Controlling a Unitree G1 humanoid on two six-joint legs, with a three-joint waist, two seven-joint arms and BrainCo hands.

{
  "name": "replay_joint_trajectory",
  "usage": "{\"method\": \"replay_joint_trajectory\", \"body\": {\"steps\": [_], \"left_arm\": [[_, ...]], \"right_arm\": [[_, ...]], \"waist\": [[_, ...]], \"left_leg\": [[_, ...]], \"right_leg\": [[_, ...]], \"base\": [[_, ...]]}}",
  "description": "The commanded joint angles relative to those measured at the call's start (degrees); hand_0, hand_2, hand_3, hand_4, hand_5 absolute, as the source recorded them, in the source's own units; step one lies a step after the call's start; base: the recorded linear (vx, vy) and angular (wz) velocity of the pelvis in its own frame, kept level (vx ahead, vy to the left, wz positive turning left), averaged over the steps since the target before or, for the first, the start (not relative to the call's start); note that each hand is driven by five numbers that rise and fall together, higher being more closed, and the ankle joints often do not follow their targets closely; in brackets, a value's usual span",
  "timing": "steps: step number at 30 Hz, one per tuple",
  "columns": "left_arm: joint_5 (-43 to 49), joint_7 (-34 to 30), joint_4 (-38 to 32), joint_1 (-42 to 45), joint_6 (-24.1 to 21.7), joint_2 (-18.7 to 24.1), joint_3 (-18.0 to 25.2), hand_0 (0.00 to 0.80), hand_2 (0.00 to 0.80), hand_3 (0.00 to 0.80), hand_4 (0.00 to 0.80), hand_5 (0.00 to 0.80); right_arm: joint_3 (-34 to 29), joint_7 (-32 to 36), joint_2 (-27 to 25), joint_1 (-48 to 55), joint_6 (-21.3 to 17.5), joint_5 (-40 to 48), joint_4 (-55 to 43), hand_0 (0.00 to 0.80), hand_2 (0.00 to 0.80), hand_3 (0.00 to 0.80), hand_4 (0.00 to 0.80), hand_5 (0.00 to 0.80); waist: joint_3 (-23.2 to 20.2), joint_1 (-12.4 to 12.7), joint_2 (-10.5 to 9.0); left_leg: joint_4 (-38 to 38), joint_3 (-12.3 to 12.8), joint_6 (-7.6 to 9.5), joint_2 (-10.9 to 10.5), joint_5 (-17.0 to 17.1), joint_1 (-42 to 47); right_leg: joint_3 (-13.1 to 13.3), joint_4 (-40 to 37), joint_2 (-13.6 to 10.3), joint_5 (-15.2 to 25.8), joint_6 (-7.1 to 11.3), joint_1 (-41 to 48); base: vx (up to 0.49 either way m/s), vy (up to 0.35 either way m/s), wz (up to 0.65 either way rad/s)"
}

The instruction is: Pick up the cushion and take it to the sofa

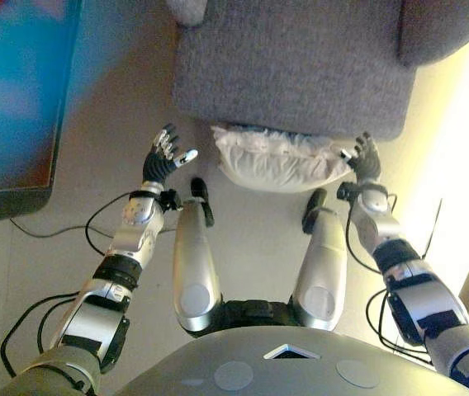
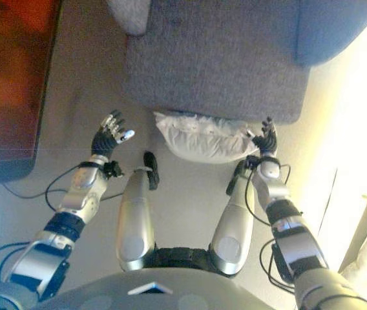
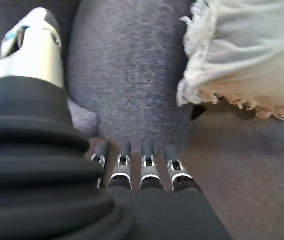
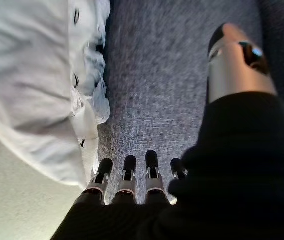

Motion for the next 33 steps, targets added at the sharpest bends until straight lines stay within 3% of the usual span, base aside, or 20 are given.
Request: {"method": "replay_joint_trajectory", "body": {"steps": [1,5,6,8,20,28,33], "left_arm": [[-0.8,1.7,0.1,-1.7,-4.2,-0.2,-1.8,0.000,0.000,0.000,0.000,0.000],[-0.9,2.7,0.6,-4.0,-4.5,0.0,-2.5,0.000,0.000,0.000,0.000,0.000],[-1.4,2.6,0.9,-4.3,-4.4,0.1,-2.5,0.000,0.000,0.000,0.000,0.000],[-1.8,2.4,1.7,-4.8,-4.2,-0.1,-2.4,0.000,0.000,0.000,0.000,0.000],[-1.9,2.4,5.5,-7.7,-1.7,0.3,-2.3,0.000,0.000,0.000,0.000,0.000],[-5.2,-0.7,6.4,-8.1,2.3,0.0,-2.1,0.000,0.000,0.000,0.000,0.000],[-6.0,-3.1,6.7,-7.6,4.1,0.0,-1.7,0.000,0.000,0.000,0.000,0.000]], "right_arm": [[-1.0,-1.8,-1.5,-1.0,-2.6,1.0,0.4,0.000,0.000,0.000,0.000,0.000],[-2.2,-3.9,-1.8,-2.6,-2.5,2.2,1.4,0.000,0.000,0.000,0.000,0.000],[-2.6,-4.7,-2.0,-2.7,-2.4,2.2,1.6,0.000,0.000,0.000,0.000,0.000],[-3.6,-5.7,-2.2,-2.7,-3.1,3.3,2.6,0.000,0.000,0.000,0.000,0.000],[-8.9,-7.5,-3.1,1.1,-5.1,6.8,2.6,0.000,0.000,0.000,0.000,0.000],[-8.5,8.2,-2.6,3.7,-6.1,13.5,0.3,0.000,0.000,0.000,0.000,0.000],[-4.8,20.0,-1.8,4.2,-3.8,17.5,-4.6,0.000,0.000,0.000,0.000,0.000]], "waist": [[-1.6,-0.6,0.94],[-1.0,-1.2,1.25],[-0.8,-1.3,1.39],[-0.4,-1.7,1.53],[0.2,-4.0,0.55],[0.3,-4.8,0.07],[0.3,-4.8,-0.35]], "left_leg": [[3.6,-0.9,0.21,1.9,-3.2,-2.8],[12.6,-1.4,1.11,1.8,-6.6,-9.7],[16.1,-2.0,0.80,2.0,-9.7,-10.9],[20.5,-2.4,1.32,2.0,-11.3,-14.1],[33.1,-3.2,2.92,3.3,-15.7,-23.8],[36.9,-3.5,3.53,4.0,-17.0,-26.0],[38.0,-3.8,3.34,3.8,-17.3,-27.2]], "right_leg": [[2.6,3.8,-0.5,1.5,-1.83,-4.9],[3.8,11.7,-0.5,-0.7,-2.79,-11.9],[4.6,14.8,-0.4,-3.2,-2.45,-13.3],[5.6,18.1,-0.1,-4.1,-2.76,-16.7],[7.5,27.5,1.3,-6.6,-3.18,-25.6],[8.5,31.1,1.7,-7.8,-3.44,-27.9],[8.7,32.3,1.5,-8.0,-3.39,-29.4]], "base": [[-0.109,-0.007,0.04],[-0.051,0.002,0.02],[0.042,0.008,-0.03],[0.012,0.023,-0.10],[0.025,0.022,-0.11],[0.047,-0.005,-0.06],[0.003,-0.004,0.01]]}}
